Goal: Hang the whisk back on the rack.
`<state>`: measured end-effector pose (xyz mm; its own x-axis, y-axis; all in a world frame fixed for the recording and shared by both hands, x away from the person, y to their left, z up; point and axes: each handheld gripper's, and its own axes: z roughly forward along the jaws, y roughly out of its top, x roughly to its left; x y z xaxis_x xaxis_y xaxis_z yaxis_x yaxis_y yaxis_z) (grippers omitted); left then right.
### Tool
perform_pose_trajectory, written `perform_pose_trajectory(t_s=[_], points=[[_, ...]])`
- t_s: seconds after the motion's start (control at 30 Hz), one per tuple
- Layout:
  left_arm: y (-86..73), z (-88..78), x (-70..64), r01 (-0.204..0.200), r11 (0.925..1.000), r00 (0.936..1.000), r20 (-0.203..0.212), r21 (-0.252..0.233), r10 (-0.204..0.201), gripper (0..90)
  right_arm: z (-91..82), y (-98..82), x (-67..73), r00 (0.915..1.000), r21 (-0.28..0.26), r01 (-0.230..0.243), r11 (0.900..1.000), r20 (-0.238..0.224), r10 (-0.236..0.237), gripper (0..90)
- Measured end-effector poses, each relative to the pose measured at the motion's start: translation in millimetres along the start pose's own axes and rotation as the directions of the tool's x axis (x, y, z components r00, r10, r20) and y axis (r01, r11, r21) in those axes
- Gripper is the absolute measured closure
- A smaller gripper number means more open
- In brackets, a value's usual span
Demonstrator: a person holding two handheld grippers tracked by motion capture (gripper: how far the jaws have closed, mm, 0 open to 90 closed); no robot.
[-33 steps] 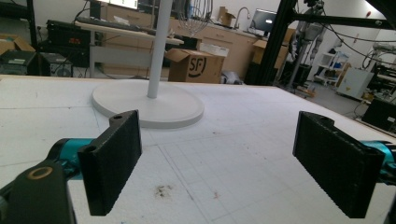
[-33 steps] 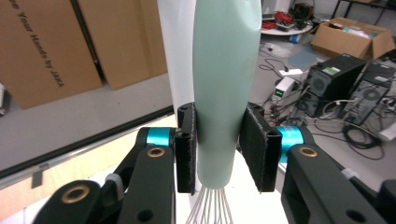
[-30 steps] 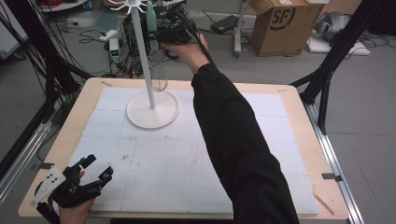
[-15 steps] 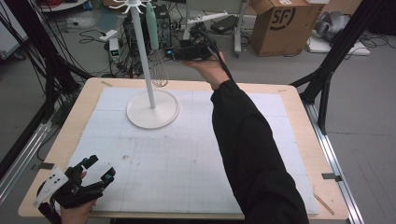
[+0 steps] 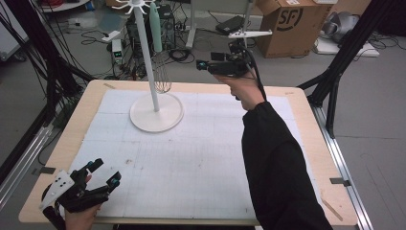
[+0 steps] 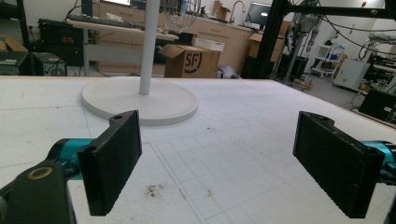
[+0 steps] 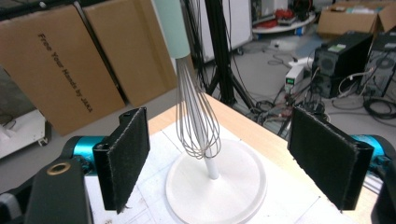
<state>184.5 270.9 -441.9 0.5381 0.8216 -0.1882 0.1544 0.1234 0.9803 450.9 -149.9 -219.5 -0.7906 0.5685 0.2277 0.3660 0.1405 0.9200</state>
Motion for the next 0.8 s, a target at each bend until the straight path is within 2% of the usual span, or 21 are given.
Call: perform_pose_trajectory(t_s=[0.43, 0.57, 0.63, 0.73, 0.8], points=[[0.3, 1.4, -6.5, -0.023, 0.9997, 0.9996, 0.013, 0.001, 0.023, 16.0, -40.9, -34.6, 20.2, 0.9978, -0.008, 0.064, 0.998, -0.016, -0.064, 18.6], [0.5, 1.8, -8.0, -0.026, 0.9997, 0.9995, 0.017, 0.001, 0.026, 16.0, -53.2, -41.2, 29.3, 0.9960, 0.041, 0.089, 0.995, -0.014, -0.089, 17.6], [0.5, 2.3, -9.1, -0.028, 0.9996, 0.9994, 0.019, 0.002, 0.028, 16.0, -60.3, -42.2, 34.4, 0.9947, 0.045, 0.102, 0.994, -0.015, -0.102, 17.6], [0.4, 2.5, -10.3, -0.036, 0.9993, 0.9992, 0.020, 0.007, 0.036, 16.0, -72.6, -44.8, 41.5, 0.9888, 0.013, 0.149, 0.989, -0.014, -0.149, 20.5], [0.4, 2.7, -11.0, -0.037, 0.9993, 0.9991, 0.019, 0.005, 0.037, 16.0, -78.9, -50.1, 42.5, 0.9890, 0.003, 0.147, 0.989, -0.013, -0.147, 20.5]])
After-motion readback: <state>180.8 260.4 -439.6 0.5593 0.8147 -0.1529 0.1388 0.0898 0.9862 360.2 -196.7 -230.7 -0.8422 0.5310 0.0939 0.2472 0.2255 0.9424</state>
